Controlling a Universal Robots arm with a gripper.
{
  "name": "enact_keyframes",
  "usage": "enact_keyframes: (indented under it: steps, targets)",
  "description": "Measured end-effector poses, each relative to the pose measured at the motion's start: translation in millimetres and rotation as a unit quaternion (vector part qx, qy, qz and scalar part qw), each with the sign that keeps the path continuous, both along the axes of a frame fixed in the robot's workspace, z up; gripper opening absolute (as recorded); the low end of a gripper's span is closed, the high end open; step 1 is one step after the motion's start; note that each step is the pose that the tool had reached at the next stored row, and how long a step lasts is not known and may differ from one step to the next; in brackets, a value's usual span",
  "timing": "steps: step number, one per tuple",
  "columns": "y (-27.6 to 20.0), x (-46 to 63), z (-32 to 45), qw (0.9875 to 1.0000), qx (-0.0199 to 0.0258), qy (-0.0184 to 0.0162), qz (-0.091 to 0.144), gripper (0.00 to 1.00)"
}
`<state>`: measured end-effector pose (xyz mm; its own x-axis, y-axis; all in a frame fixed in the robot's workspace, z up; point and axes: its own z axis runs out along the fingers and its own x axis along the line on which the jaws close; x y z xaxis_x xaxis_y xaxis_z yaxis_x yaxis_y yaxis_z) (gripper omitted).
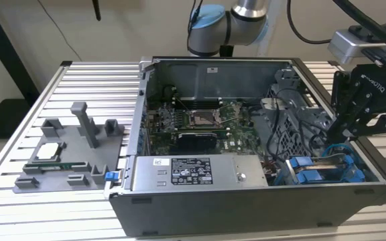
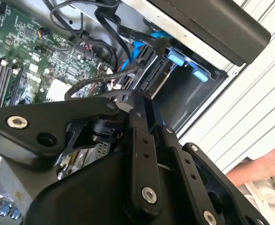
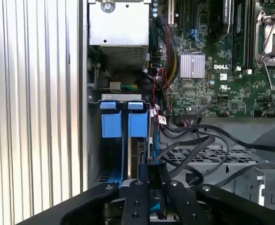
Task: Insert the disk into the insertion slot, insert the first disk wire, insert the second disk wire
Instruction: 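Insert the first disk wire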
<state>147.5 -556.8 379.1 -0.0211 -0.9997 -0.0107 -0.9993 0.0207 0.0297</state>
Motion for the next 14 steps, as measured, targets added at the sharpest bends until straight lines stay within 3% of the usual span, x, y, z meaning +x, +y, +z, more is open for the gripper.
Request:
enact_keyframes:
  steps: [9,14]
  targets:
    - [-0.5,7.4,-3.5,1.0000,-0.0003,0.0031,0.000,0.00]
    - [-0.6,8.9,-6.9,1.0000,-0.0045,0.0033,0.000,0.00]
